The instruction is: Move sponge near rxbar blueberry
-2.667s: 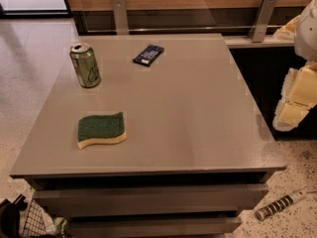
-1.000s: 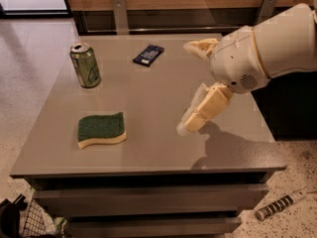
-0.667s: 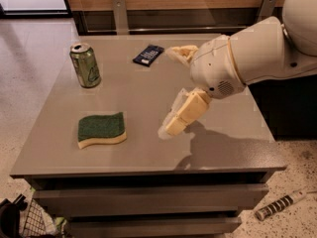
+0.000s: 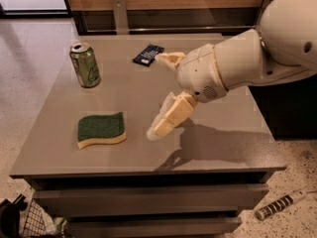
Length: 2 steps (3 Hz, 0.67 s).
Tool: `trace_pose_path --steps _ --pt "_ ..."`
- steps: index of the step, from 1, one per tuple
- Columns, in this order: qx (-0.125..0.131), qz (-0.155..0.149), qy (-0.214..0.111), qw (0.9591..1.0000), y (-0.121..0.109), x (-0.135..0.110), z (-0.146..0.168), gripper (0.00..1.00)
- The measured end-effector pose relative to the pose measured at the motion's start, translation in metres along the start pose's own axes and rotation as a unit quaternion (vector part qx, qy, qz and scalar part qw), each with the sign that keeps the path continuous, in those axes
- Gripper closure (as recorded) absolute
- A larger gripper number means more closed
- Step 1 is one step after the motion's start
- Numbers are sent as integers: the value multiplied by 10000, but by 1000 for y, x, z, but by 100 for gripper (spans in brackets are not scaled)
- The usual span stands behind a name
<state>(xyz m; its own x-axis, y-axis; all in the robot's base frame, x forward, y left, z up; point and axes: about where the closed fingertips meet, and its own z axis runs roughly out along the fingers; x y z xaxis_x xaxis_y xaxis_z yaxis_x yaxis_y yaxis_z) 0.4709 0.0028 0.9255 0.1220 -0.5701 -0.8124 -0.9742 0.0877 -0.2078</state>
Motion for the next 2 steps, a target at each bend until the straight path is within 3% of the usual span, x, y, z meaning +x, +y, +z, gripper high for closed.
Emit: trace_pose_path --steps 1,2 --pt "-201 0 -482 9986 -8 -1 34 0" --pt "-376 48 -737 9966 -8 2 59 0"
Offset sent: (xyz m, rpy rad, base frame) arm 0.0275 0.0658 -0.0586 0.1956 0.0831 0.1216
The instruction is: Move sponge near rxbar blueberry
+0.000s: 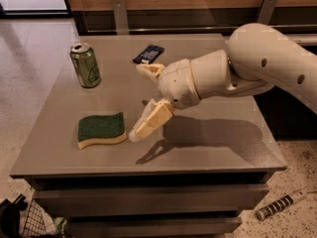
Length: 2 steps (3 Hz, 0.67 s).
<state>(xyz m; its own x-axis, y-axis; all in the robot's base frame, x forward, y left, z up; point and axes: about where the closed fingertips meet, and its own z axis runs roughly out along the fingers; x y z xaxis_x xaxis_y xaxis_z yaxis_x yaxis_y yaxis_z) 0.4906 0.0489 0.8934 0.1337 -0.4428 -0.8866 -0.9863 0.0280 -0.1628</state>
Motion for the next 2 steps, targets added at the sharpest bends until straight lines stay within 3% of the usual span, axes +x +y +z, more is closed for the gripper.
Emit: trace_pose_path --steps 2 --pt "-440 350 -205 9982 17 24 57 0"
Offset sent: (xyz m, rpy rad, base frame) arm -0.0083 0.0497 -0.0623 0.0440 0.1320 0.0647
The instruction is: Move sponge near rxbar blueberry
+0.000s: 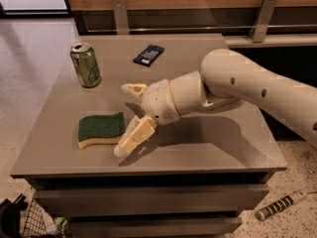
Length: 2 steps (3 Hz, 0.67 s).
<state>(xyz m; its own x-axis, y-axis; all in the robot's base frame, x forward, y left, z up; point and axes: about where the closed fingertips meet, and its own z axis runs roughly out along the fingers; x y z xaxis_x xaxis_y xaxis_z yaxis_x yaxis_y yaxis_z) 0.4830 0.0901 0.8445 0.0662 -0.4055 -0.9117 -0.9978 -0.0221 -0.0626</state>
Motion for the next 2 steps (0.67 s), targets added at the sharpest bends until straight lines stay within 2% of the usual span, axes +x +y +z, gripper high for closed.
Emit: trace_pose_path --steps 1,2 --pt "-58 87 -260 9996 7 11 19 3" --pt "-62 112 -387 9992 11 17 28 33"
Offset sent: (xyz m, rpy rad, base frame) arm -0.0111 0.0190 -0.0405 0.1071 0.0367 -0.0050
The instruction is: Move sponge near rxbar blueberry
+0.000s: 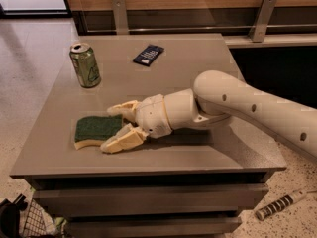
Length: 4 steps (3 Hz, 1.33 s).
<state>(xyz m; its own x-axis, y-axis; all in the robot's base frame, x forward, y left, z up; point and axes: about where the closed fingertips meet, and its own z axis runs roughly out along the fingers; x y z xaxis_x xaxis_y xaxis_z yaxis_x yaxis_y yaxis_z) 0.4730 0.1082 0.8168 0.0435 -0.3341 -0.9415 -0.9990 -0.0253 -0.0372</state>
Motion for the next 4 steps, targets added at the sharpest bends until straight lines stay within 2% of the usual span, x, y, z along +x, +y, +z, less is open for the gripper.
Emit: trace_pose_path --steps 2,3,4 --pt "-42 -26 7 10000 2 -3 3 95" --pt "-51 -32 8 10000 3 -4 4 100" --pt "-52 -32 8 10000 3 -4 4 100"
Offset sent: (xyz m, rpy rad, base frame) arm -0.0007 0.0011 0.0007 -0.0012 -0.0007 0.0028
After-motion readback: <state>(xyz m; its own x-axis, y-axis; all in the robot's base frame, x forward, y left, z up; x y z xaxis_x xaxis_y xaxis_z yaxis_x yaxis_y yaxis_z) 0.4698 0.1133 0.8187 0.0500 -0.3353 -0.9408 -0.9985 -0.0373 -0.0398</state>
